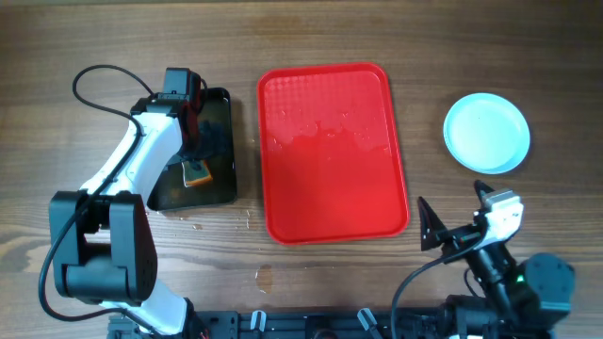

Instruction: Clean dirty plates on tray and stack at the side

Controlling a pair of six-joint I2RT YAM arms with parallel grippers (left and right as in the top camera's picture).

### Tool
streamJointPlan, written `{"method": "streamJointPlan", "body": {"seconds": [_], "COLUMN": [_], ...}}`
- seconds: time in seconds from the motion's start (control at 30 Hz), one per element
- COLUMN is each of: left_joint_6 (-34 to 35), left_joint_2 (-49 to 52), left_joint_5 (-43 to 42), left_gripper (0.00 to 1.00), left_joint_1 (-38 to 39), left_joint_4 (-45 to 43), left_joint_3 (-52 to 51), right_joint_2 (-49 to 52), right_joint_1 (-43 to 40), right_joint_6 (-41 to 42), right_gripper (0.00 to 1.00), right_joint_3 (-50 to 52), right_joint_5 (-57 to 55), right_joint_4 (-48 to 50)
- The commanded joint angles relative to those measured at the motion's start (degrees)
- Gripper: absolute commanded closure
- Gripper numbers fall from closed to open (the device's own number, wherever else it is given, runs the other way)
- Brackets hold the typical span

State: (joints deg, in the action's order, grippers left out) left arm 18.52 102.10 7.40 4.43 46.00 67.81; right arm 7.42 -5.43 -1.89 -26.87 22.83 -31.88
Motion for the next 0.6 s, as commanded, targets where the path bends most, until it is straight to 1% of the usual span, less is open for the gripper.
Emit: {"method": "streamJointPlan", "body": {"seconds": [0.0, 0.07, 0.13, 0.23, 0.3, 0.43, 0.5, 0.57], "left_joint_6": [-0.13, -0.13, -0.13, -0.13, -0.13, -0.13, -0.13, -0.13], "left_joint_2": [-0.83, -0.83, -0.83, -0.83, -0.83, -0.83, -0.83, -0.83], "left_joint_5": [-0.11, -0.11, -0.11, -0.11, -0.11, -0.11, -0.11, -0.11], "left_gripper": [0.00, 0.00, 0.00, 0.00, 0.00, 0.00, 0.00, 0.00], "left_joint_1": [-0.26, -0.26, -0.26, -0.26, -0.26, -0.26, -0.26, -0.26], "left_joint_4": [-0.17, -0.17, -0.17, -0.17, -0.17, -0.17, -0.17, -0.17], "left_joint_3": [-0.26, -0.26, -0.26, -0.26, -0.26, -0.26, -0.26, -0.26], "right_joint_2": [-5.09, -7.17, -7.21, -7.23, -7.23, -7.23, -7.28, -7.26], "right_joint_1": [0.28, 0.28, 0.28, 0.28, 0.28, 0.28, 0.28, 0.28], "right_joint_6": [-0.92, -0.90, -0.92, -0.92, -0.94, -0.98, -1.11, -1.18], "right_gripper": [0.00, 0.00, 0.00, 0.00, 0.00, 0.00, 0.00, 0.00], "right_joint_3": [8.57, 13.18, 16.26, 19.58, 21.09, 25.03, 26.62, 26.60], "right_joint_5": [-0.55, -0.55, -0.55, -0.57, -0.57, -0.57, -0.72, -0.98], "right_joint_4": [7.80, 13.94, 19.15, 25.00, 27.78, 30.10, 34.82, 34.03]}}
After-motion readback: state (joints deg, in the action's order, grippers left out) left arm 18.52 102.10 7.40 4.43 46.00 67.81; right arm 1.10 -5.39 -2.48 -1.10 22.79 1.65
